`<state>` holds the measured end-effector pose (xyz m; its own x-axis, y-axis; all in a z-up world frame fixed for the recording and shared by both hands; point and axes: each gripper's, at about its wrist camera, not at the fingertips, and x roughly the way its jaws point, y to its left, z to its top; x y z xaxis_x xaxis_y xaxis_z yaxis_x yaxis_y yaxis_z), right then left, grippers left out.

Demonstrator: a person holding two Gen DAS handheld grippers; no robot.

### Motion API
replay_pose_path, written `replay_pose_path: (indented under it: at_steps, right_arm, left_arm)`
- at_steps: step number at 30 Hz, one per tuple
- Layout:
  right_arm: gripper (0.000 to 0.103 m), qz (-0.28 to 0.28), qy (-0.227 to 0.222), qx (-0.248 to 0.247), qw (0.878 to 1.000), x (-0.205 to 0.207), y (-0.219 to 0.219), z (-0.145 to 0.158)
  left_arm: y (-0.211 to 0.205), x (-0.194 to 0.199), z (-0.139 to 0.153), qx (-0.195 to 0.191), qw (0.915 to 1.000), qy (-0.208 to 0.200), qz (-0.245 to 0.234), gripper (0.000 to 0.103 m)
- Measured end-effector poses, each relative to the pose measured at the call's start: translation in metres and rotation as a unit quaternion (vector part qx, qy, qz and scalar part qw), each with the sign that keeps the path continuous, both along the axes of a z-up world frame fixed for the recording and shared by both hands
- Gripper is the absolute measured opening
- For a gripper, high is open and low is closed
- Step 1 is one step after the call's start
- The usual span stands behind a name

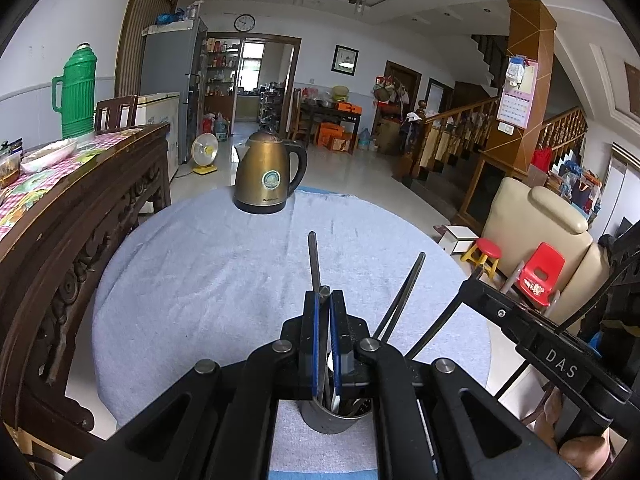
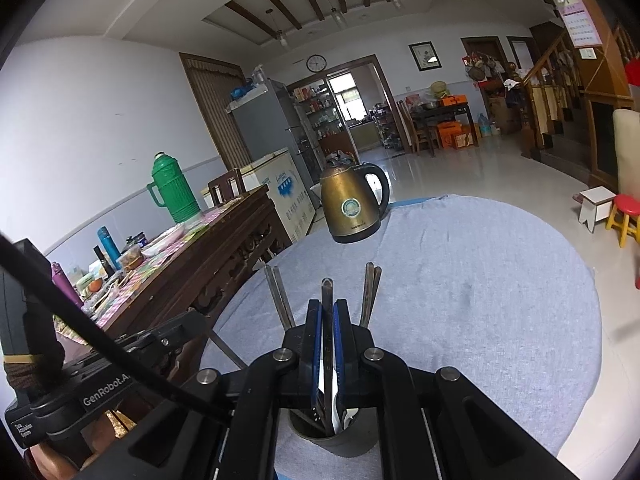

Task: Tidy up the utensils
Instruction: 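Open both tools to release the chopsticks into the cup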

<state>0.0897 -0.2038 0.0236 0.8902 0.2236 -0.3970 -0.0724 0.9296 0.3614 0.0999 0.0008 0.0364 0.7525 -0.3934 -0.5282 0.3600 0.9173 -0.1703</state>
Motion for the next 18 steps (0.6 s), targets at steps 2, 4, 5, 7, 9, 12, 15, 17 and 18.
replay_pose_path:
  at_steps: [2, 4, 5, 7, 9, 12, 15, 17, 18]
  right_arm:
    - [0.007, -0.001, 0.0, 0.0, 1.0, 0.0, 0.0, 0.0]
    - [0.007, -0.004, 0.003, 0.001, 1.0, 0.002, -0.002, -0.002]
    - [0.007, -0.005, 0.004, 0.001, 1.0, 0.002, -0.002, -0.003]
    - [0.007, -0.009, 0.009, 0.005, 1.0, 0.004, -0.004, -0.006]
    - [0.007, -0.013, 0.011, 0.009, 1.0, 0.004, -0.006, -0.007]
    - [0.007, -0.017, 0.013, 0.013, 1.0, 0.005, -0.008, -0.008]
    - [0.007, -0.019, 0.014, 0.015, 1.0, 0.004, -0.009, -0.009]
    - [0.007, -0.021, 0.015, 0.016, 1.0, 0.004, -0.01, -0.009]
    - [0.007, -0.023, 0.016, 0.017, 0.999, 0.005, -0.01, -0.01]
  left_arm:
    - [0.0, 0.001, 0.0, 0.0, 1.0, 0.0, -0.001, 0.005]
    - [0.0, 0.003, -0.001, -0.002, 1.0, 0.004, -0.002, 0.005]
    - [-0.001, 0.004, -0.001, -0.002, 1.0, 0.004, -0.002, 0.005]
    - [-0.002, 0.006, -0.001, -0.001, 1.0, 0.004, -0.003, 0.005]
    - [-0.005, 0.005, -0.001, 0.001, 1.0, 0.003, -0.006, 0.005]
    - [-0.006, 0.006, -0.002, 0.002, 1.0, 0.002, -0.008, 0.005]
    - [-0.007, 0.008, -0.004, 0.003, 0.9999, 0.007, -0.007, 0.005]
    - [-0.008, 0.01, -0.006, 0.006, 0.9999, 0.011, -0.007, 0.005]
    - [-0.009, 0.011, -0.007, 0.008, 0.9998, 0.014, -0.006, 0.005]
